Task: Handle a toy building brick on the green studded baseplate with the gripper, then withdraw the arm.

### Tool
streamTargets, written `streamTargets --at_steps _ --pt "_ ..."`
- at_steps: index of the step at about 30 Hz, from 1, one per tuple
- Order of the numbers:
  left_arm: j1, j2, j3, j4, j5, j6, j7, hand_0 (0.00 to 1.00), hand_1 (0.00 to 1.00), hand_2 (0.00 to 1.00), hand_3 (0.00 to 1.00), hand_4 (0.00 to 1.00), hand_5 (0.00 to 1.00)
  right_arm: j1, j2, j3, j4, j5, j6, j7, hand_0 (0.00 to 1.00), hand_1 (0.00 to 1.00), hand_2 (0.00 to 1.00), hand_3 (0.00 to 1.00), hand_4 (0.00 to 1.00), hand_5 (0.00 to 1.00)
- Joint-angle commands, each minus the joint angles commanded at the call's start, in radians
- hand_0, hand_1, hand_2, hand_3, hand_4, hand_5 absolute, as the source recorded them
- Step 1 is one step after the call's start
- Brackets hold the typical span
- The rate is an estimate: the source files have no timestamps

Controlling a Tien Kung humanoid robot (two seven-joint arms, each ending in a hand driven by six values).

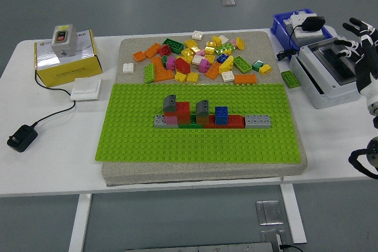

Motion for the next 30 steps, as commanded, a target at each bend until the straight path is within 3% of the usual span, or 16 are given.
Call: streamTargets --at_steps 30 --pt "0.011 0.005 -0.001 0.0 0.009 -0.004 0.006 0.618 0.613 0.54 0.582 0.13 0.678 0.002 -0.003 -0.017 -0.006 0.033 0.017 0.006 0.294 0.472 0.713 0.685 0.395 0.58"
